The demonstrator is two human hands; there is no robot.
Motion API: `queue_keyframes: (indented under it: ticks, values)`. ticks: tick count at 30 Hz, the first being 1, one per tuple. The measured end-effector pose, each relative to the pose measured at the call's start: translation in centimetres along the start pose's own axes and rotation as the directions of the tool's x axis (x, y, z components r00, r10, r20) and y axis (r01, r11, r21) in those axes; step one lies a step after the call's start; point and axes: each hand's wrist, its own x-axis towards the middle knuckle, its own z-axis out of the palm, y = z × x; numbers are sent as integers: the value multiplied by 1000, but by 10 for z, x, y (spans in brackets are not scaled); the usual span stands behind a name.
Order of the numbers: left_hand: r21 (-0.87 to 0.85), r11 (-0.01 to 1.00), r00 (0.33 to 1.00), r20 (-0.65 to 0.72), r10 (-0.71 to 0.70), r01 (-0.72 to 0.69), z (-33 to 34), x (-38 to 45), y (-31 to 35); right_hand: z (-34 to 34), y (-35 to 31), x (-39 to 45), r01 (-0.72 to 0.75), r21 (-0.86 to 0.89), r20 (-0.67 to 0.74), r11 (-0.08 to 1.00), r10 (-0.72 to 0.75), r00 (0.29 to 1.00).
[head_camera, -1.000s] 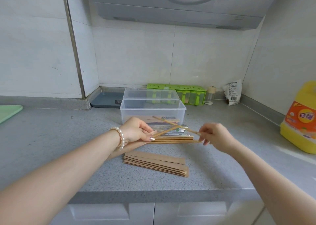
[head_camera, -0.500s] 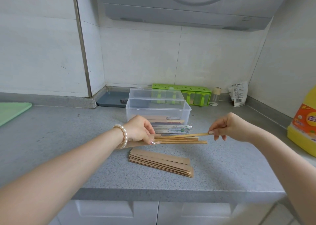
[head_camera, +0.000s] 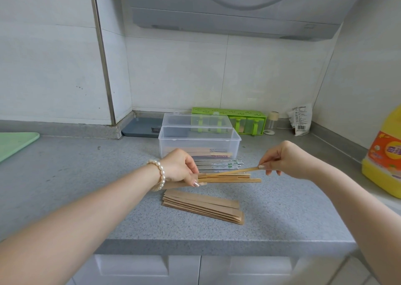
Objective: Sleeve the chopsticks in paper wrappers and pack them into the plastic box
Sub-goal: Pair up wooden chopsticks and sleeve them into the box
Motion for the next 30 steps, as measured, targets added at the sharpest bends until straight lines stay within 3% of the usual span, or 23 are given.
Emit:
queue_keyframes:
  ticks: [10, 30]
  values:
    - [-19, 999, 997, 67, 45, -44, 4, -3, 14, 22, -15, 12, 56, 19, 105, 998, -58, 993]
    - [-70, 998, 996, 94, 6, 1, 7, 1, 13, 52, -41, 26, 123, 85, 140, 989, -134, 981]
